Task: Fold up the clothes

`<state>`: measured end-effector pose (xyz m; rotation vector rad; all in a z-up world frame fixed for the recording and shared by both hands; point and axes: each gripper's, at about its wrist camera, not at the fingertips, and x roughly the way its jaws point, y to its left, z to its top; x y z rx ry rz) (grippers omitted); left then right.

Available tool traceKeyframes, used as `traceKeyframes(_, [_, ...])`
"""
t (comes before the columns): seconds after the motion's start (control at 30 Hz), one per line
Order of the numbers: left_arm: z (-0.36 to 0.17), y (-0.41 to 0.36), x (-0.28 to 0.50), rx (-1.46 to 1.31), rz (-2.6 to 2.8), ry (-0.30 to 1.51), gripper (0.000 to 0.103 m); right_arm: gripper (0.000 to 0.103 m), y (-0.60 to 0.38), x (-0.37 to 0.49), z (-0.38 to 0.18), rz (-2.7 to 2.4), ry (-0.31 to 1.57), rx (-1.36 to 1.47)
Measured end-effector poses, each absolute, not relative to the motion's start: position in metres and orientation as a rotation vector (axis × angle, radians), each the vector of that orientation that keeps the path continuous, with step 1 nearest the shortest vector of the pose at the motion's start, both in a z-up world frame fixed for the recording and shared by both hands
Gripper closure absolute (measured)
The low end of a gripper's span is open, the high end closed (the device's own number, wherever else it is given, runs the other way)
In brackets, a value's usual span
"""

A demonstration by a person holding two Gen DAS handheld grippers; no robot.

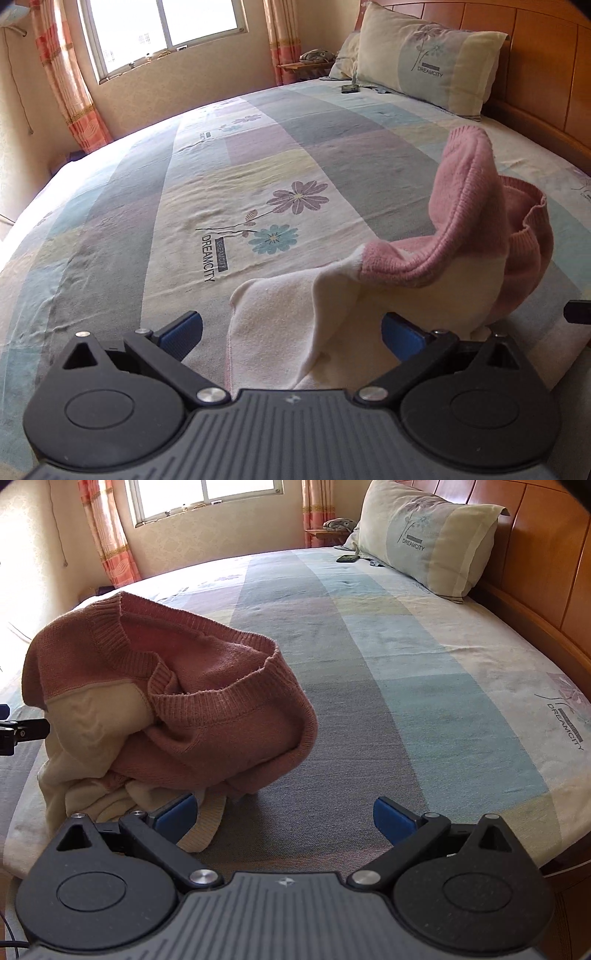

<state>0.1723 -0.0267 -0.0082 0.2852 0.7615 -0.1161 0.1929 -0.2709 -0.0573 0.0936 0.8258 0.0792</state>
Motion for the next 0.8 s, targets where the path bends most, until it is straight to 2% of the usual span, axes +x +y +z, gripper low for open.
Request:
traceKeyframes(0.6, [-0.054, 0.005, 0.203, 0.068, -0.373, 0.778, 0.000, 0.000, -0.250, 0.193, -0.076, 0.191, 0.844, 0.094])
traceKeyframes(0.8, [-0.030, -0.008, 0.201, 0.223, -0.357, 0.739, 0.001, 0.000, -0.256, 0.192, -0.082, 0.202, 0.852, 0.099])
